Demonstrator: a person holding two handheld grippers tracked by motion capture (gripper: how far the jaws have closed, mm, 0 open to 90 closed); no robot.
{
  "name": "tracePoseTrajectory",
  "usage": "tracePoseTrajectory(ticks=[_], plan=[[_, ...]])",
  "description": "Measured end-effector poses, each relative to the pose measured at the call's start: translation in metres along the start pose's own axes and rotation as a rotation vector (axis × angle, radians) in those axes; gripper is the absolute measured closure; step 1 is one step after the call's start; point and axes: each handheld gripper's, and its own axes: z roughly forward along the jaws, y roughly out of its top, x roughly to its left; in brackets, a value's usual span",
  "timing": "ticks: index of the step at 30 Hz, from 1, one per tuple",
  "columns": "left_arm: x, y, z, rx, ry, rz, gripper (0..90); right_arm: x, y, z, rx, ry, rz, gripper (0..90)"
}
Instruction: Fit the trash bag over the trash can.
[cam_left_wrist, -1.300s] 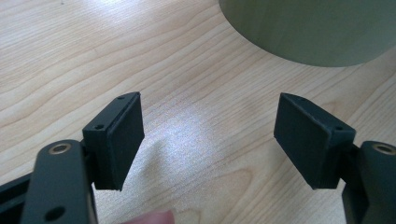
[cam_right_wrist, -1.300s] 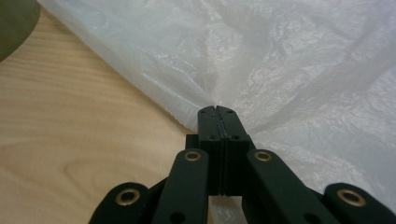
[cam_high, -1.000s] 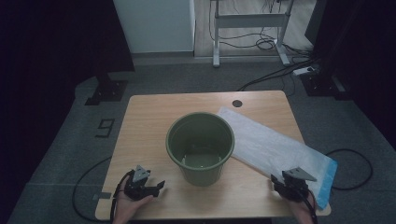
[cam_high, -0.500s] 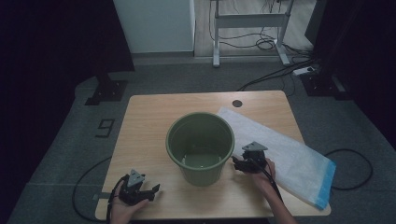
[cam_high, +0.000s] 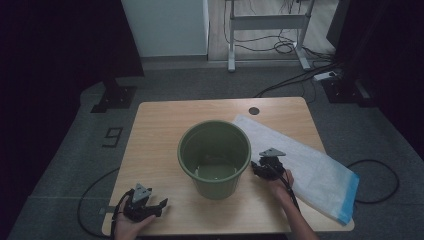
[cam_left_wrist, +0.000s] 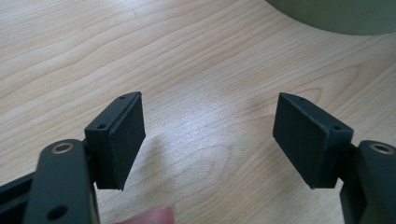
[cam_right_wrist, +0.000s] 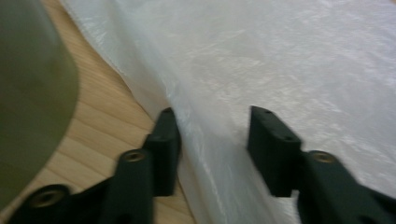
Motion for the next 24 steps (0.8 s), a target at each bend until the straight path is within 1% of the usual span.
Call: tracePoseTrajectory(ticks=[2,3,4,5,6,7,8,9,10,12,13,14,15,16,17,18,20,21,22,23,24], plan=[[-0.001,0.000,0.001,0.004,-0.003,0.006,24.8,-0.007,-0.002,-0.004,0.007,-0.008,0.007,71.1],[-0.003,0.000,0.002,0.010,0.003,0.020,24.9,-0.014,-0.003,-0.009,0.026,-0.003,0.022,82.3],[-0.003,0.000,0.002,0.010,0.003,0.020,24.9,-0.014,-0.003,-0.009,0.026,-0.003,0.022,82.3],[-0.005,0.000,0.004,0.017,0.011,0.034,24.8,-0.022,-0.007,-0.014,0.028,0.032,0.051,87.6],[-0.005,0.000,0.004,0.017,0.011,0.034,24.8,-0.022,-0.007,-0.014,0.028,0.032,0.051,87.6],[-0.005,0.000,0.004,0.017,0.014,0.039,24.8,-0.029,-0.015,-0.019,0.001,0.062,0.095,88.1],[-0.005,0.000,0.004,0.017,0.017,0.042,24.8,-0.029,-0.015,-0.019,0.001,0.062,0.095,88.4],[-0.003,0.000,0.004,0.012,0.022,0.039,24.8,-0.036,-0.022,-0.025,-0.051,0.098,0.164,88.5],[-0.002,0.000,0.003,0.006,0.026,0.031,24.9,-0.039,-0.023,-0.027,-0.053,0.106,0.184,88.5],[-0.001,0.000,0.003,0.000,0.030,0.027,25.0,-0.042,-0.022,-0.030,-0.059,0.105,0.180,88.6],[-0.001,0.000,0.002,-0.004,0.032,0.024,25.0,-0.044,-0.020,-0.035,-0.086,0.099,0.182,88.6],[-0.001,0.000,0.001,-0.012,0.036,0.023,25.0,-0.046,-0.017,-0.044,-0.130,0.098,0.196,88.7],[-0.001,0.000,0.001,-0.012,0.036,0.023,25.0,-0.045,-0.017,-0.047,-0.151,0.088,0.192,88.7],[-0.001,0.000,0.000,-0.014,0.038,0.022,25.0,-0.045,-0.017,-0.047,-0.151,0.088,0.192,88.7],[-0.001,0.000,0.000,-0.019,0.044,0.019,25.0,-0.045,-0.016,-0.052,-0.190,0.087,0.194,88.8],[-0.001,0.000,0.000,-0.019,0.044,0.019,25.0,-0.045,-0.016,-0.052,-0.190,0.087,0.194,88.8],[-0.001,0.000,-0.001,-0.021,0.045,0.021,25.0,-0.045,-0.014,-0.058,-0.227,0.092,0.211,88.8],[-0.001,-0.001,0.000,-0.021,0.046,0.023,25.0,-0.044,-0.011,-0.064,-0.269,0.094,0.222,88.8],[-0.001,-0.001,0.000,-0.021,0.046,0.023,25.0,-0.044,-0.011,-0.064,-0.269,0.094,0.222,88.8],[-0.001,-0.001,0.000,-0.021,0.047,0.023,25.1,-0.043,-0.006,-0.072,-0.309,0.085,0.225,88.9],[-0.001,-0.001,0.000,-0.019,0.048,0.026,25.1,-0.043,-0.006,-0.072,-0.309,0.085,0.225,88.9]])
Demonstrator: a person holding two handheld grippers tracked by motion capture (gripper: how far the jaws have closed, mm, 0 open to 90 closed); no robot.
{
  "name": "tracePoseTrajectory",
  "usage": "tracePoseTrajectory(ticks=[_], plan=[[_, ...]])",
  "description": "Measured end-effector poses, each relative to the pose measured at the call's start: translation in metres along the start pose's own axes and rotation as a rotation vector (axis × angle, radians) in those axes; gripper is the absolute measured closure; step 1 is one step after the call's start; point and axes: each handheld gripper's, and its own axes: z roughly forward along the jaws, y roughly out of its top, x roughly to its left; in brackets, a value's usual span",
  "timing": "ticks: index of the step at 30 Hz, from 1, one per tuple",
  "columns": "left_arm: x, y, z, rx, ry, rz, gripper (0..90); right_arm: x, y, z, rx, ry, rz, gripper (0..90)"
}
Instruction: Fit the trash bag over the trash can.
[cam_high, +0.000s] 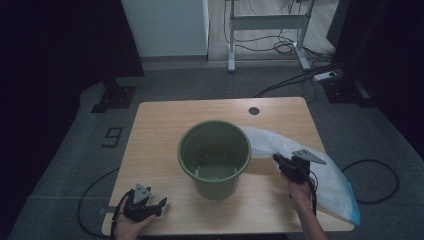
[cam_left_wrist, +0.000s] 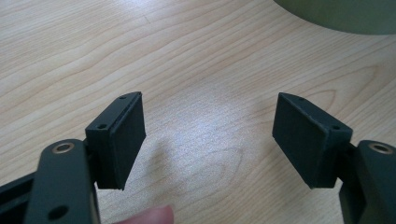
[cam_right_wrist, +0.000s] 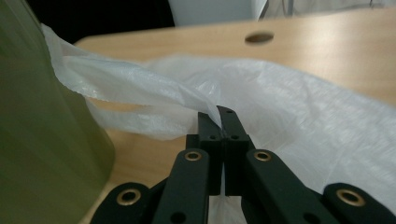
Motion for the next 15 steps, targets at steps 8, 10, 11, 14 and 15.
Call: tracePoseTrajectory(ticks=[8,10,11,14,15], plan=[[0.000,0.000,0.000,-0.012,0.006,-0.002,25.0,0.007,0.028,-0.027,-0.156,0.018,0.041,88.9],[0.000,0.000,-0.001,-0.014,0.008,-0.003,25.0,0.007,0.037,-0.037,-0.204,0.031,0.061,88.9],[0.000,0.000,-0.001,-0.015,0.008,-0.003,25.0,0.007,0.042,-0.043,-0.232,0.039,0.071,88.9],[-0.001,0.000,-0.001,-0.020,0.012,-0.002,25.1,0.011,0.055,-0.059,-0.300,0.061,0.076,89.0],[-0.001,0.000,-0.002,-0.025,0.016,0.002,25.1,0.014,0.058,-0.064,-0.319,0.069,0.070,89.0]])
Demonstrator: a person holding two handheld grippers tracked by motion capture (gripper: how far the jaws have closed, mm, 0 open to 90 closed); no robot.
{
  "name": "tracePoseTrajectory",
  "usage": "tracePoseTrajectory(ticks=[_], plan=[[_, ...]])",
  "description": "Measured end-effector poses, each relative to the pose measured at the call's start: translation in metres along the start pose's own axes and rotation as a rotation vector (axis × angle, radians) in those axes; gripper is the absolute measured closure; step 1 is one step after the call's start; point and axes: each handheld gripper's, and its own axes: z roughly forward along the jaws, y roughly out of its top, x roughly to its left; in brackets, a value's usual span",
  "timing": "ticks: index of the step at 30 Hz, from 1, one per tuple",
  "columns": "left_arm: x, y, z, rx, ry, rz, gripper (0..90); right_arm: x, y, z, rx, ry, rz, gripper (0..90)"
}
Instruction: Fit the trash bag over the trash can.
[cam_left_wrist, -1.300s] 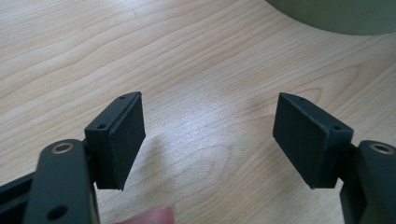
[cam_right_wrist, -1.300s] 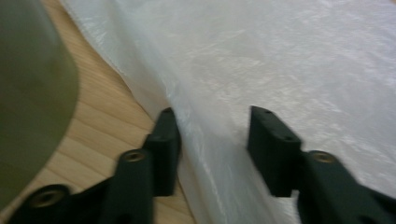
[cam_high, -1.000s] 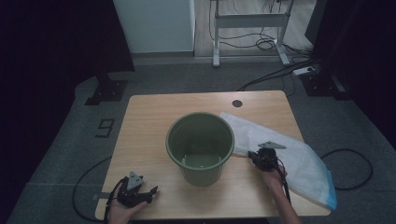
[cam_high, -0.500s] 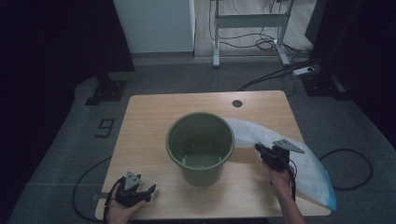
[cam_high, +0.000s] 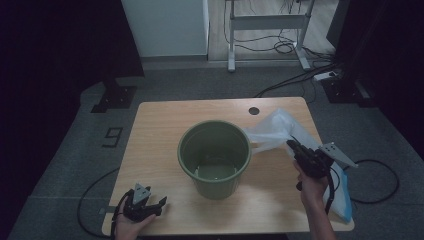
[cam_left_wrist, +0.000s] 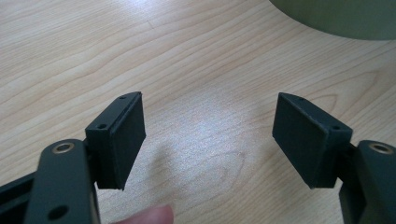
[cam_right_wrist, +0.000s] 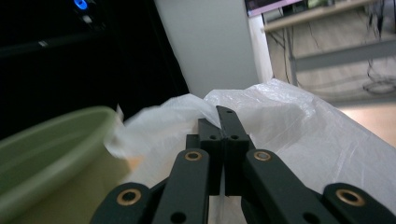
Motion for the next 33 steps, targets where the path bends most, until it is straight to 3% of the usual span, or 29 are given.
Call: tracePoseTrajectory(ticks=[8,17,24,27,28,33], plan=[[0.001,0.000,0.000,-0.008,0.004,-0.009,25.6,0.024,0.032,-0.014,-0.094,0.058,-0.039,89.0],[0.001,-0.001,0.000,-0.004,0.000,-0.008,25.6,0.044,0.069,-0.018,-0.145,0.079,-0.073,89.0],[0.001,-0.001,-0.001,-0.006,-0.001,-0.006,25.6,0.072,0.105,-0.022,-0.179,0.128,-0.134,89.0],[0.001,-0.002,0.000,0.003,-0.005,-0.001,25.6,0.082,0.112,-0.022,-0.185,0.150,-0.147,89.0],[0.001,-0.002,0.001,0.004,-0.004,-0.001,25.6,0.092,0.115,-0.022,-0.179,0.168,-0.168,89.0],[0.001,-0.002,0.001,0.007,-0.006,-0.002,25.5,0.111,0.112,-0.020,-0.164,0.211,-0.201,89.0]])
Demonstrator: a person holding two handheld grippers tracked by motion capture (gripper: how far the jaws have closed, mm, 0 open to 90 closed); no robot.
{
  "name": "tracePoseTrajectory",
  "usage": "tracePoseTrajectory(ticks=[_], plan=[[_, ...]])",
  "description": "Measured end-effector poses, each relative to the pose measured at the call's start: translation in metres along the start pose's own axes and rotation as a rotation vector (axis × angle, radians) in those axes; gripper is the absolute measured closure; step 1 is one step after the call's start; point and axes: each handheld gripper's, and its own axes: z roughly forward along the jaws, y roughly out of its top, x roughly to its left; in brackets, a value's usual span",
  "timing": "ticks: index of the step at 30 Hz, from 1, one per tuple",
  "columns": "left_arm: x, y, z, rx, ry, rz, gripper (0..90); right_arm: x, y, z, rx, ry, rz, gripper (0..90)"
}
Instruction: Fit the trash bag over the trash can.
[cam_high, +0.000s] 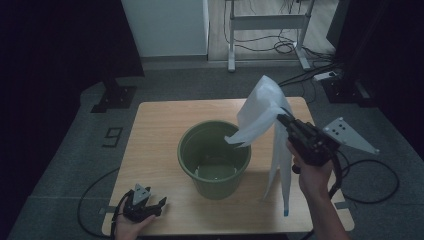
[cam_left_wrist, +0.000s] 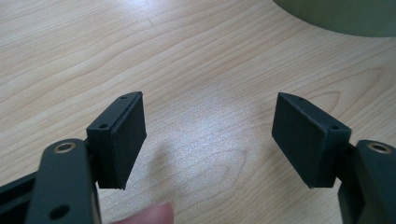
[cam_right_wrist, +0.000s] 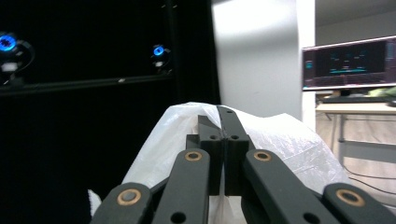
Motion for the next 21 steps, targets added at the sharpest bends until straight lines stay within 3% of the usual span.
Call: tracePoseTrajectory(ticks=[4,7,8,12,18,21], plan=[[0.001,-0.001,0.000,0.004,-0.001,-0.005,25.5,0.016,-0.011,0.009,0.044,0.041,-0.029,88.9],[0.001,-0.001,0.000,0.006,-0.002,-0.005,25.5,0.025,-0.034,0.020,0.110,0.058,-0.054,88.9],[0.001,-0.001,0.001,0.004,0.000,-0.005,25.5,0.025,-0.034,0.020,0.110,0.058,-0.054,88.9],[0.001,-0.001,0.001,0.006,0.000,-0.005,25.5,0.029,-0.065,0.031,0.181,0.070,-0.043,88.8],[0.001,-0.001,0.002,0.009,0.000,-0.005,25.6,0.033,-0.086,0.039,0.238,0.070,-0.047,88.8],[0.000,-0.001,0.002,0.013,-0.002,-0.002,25.5,0.044,-0.101,0.044,0.290,0.083,-0.086,88.7]])
